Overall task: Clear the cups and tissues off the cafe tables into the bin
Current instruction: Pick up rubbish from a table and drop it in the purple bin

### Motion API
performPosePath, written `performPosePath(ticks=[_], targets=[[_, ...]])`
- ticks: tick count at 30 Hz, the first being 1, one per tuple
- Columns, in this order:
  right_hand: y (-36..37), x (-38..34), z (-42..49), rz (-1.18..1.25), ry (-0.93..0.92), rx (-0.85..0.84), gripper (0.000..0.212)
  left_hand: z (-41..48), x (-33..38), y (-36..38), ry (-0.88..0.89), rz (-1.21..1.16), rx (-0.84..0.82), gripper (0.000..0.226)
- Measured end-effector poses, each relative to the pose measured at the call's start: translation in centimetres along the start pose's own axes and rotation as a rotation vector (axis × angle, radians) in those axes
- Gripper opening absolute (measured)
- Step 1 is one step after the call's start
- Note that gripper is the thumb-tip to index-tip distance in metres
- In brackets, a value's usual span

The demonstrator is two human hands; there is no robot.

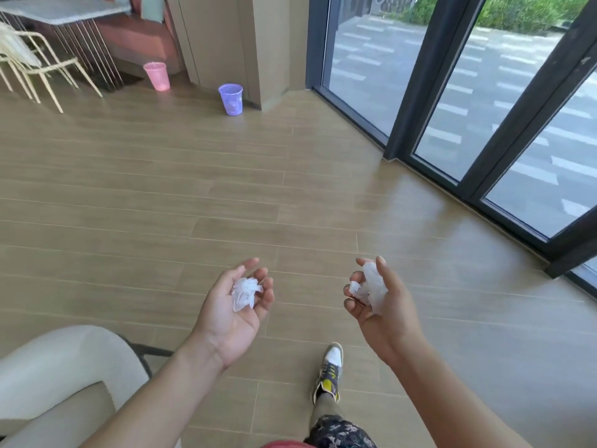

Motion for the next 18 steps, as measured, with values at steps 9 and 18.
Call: performPosePath(ticks=[9, 18], targets=[[5.6, -2.9, 24.7, -0.013, 0.071, -0.070, 0.032, 17.2, 10.4, 11.7, 0.051, -0.004, 0.037, 0.021], [13.4, -6.0, 43.0, -0.100, 0.077, -0.182, 0.033, 29.4, 20.9, 20.5, 0.095, -0.068, 0.003, 0.027]])
Point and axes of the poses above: each hand's wrist, its own z-axis towards the middle knuckle, its own y-axis out of the palm, x = y × z, the point moved 8 cm from there along z, towards the middle knuckle, and after that the axes turned 14 degrees about -y, right-handed, at the moved point
